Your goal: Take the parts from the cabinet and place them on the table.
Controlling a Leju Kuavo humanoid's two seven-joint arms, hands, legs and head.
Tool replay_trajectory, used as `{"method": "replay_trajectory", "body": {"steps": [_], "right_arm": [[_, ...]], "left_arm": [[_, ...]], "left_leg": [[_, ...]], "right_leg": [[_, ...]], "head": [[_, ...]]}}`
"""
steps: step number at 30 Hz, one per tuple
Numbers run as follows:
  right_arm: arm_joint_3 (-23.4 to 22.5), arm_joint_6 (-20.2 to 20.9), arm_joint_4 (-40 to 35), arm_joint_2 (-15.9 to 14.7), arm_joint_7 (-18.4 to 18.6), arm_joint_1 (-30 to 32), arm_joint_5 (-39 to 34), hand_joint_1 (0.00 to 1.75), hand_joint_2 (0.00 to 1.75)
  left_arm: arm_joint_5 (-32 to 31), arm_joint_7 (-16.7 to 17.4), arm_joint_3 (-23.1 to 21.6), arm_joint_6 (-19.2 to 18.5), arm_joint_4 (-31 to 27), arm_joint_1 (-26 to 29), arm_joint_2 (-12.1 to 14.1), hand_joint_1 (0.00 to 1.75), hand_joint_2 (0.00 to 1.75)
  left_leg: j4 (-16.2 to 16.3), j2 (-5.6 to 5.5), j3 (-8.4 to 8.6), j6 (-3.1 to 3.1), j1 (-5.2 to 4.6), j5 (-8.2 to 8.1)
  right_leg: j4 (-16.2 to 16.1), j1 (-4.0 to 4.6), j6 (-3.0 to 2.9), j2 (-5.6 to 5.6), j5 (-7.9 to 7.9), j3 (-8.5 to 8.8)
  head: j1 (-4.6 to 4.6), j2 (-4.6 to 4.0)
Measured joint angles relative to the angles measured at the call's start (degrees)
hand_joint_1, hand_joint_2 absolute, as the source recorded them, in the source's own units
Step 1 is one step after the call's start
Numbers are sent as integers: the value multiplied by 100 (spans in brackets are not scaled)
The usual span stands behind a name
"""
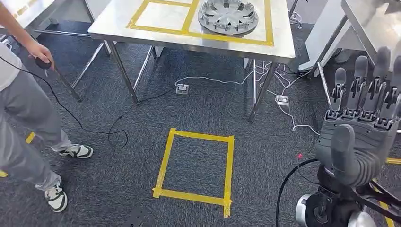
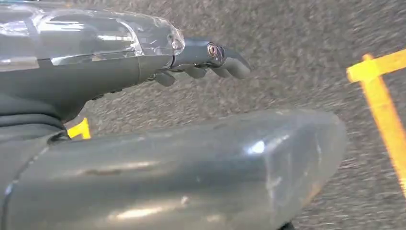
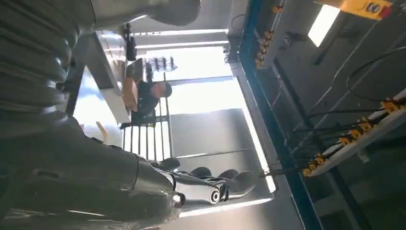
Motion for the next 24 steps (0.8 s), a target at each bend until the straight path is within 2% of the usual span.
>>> {"method": "replay_trajectory", "body": {"steps": [1,2,3,4,6,7,8,9,10,11,12,13,14,15,16,17,18,19,20,21,22,23,24], "right_arm": [[0,-20,7,0,17,3,33,0,175],[0,-28,7,0,22,4,61,0,175],[-2,-30,-2,-4,22,-2,72,0,175],[0,-30,0,-7,28,7,78,0,175],[0,-50,6,-9,37,15,87,0,175],[2,-59,13,-9,37,27,89,0,175],[0,-70,13,-11,39,29,94,0,175],[0,-72,15,-24,44,28,96,0,0],[0,-89,15,-33,48,29,116,0,175],[0,-125,15,-37,74,32,146,0,175],[0,-203,17,-37,120,44,248,0,0],[0,-297,17,-37,168,58,369,0,0],[0,-391,22,-37,220,73,502,0,0],[0,-478,22,-39,245,93,650,0,0],[0,-600,24,-39,282,106,864,0,0],[0,-702,24,-39,293,111,1099,0,0],[-4,-800,24,-37,308,104,1282,0,0],[0,-841,24,-33,317,111,1417,0,0],[-2,-854,24,-33,321,118,1477,0,0],[-2,-857,26,-33,326,135,1504,0,0],[0,-859,31,-31,326,161,1525,0,0],[0,-857,33,-26,326,192,1597,0,0],[-4,-857,35,-26,326,202,1685,0,0]], "left_arm": [[-4,0,-15,0,0,0,0,0,0],[-9,0,-26,0,-2,-8,-2,0,0],[-11,-7,-28,-2,-7,-6,-9,0,0],[-22,-9,-33,-2,-7,-5,-13,0,0],[-26,-39,-35,35,-2,10,-9,0,0],[-33,-70,-39,68,-2,20,-20,0,0],[-37,-79,-44,94,0,16,-15,0,0],[-39,-77,-57,107,0,13,-20,0,0],[-37,-63,-72,118,-2,14,-24,0,0],[-33,-30,-74,114,0,17,-26,0,0],[-39,10,-76,109,4,25,-22,0,0],[-48,48,-76,101,7,35,-15,0,0],[-70,87,-81,94,7,41,-15,0,0],[-85,107,-85,94,7,47,-17,0,0],[-94,116,-90,94,7,59,-22,0,0],[-94,122,-94,96,7,72,-22,0,0],[-94,125,-101,96,7,93,-31,0,0],[-94,127,-109,96,9,112,-33,0,0],[-94,129,-122,94,9,121,-33,0,0],[-94,129,-129,94,9,126,-50,0,0],[-94,129,-129,96,9,125,-66,0,0],[-94,129,-129,96,9,112,-63,0,0],[-94,127,-131,94,7,109,-61,0,0]], "left_leg": [[-384,6,335,-20,19,88],[-867,9,638,-49,28,-199],[-1232,-5,893,-10,-2,-354],[-1265,-18,889,86,-10,-420],[-1260,-19,842,184,-37,-350],[-1291,-3,759,242,1,-279],[-1296,-7,700,300,3,-239],[-1296,-11,631,344,2,-179],[-1296,-11,549,360,0,-117],[-1295,-8,469,366,-3,-47],[-1293,0,386,364,-5,15],[-1289,11,304,362,-9,74],[-1287,40,232,359,-16,132],[-1287,90,171,362,-24,182],[-1288,117,126,351,-28,230],[-1289,157,117,336,-32,265],[-1289,212,118,307,-34,291],[-1304,296,114,260,-24,325],[-1319,387,112,223,-15,355],[-1342,478,121,191,-5,390],[-1383,569,162,149,-14,428],[-1335,397,123,126,10,357],[-1171,83,58,127,24,114]], "right_leg": [[103,-16,26,0,19,-126],[217,-14,46,2,30,-219],[317,8,67,10,31,-287],[337,10,97,13,67,-312],[324,-10,122,14,172,-331],[332,-13,154,24,155,-375],[407,-26,220,46,-40,-435],[625,-50,265,50,-336,-482],[999,-73,303,50,-672,-548],[1432,-91,326,50,-941,-622],[1802,-105,335,50,-1062,-657],[1977,-110,334,50,-997,-621],[1927,-108,319,50,-826,-511],[1676,-103,299,43,-612,-312],[1178,-93,257,4,-430,33],[613,-63,197,-158,-406,413],[198,-11,146,-365,-589,631],[31,29,101,-365,-634,705],[-11,45,80,-306,-642,689],[-29,60,68,-228,-627,665],[-117,62,34,-155,-542,665],[-224,9,59,-121,-418,687],[-262,2,-4,-35,-348,658]], "head": [[-20,0],[-42,0],[-88,0],[-81,0],[-50,0],[-74,-2],[-62,0],[-13,0],[7,0],[20,0],[37,0],[44,0],[52,0],[63,0],[79,0],[85,0],[98,0],[96,0],[118,0],[160,0],[166,0],[158,0],[133,0]]}}
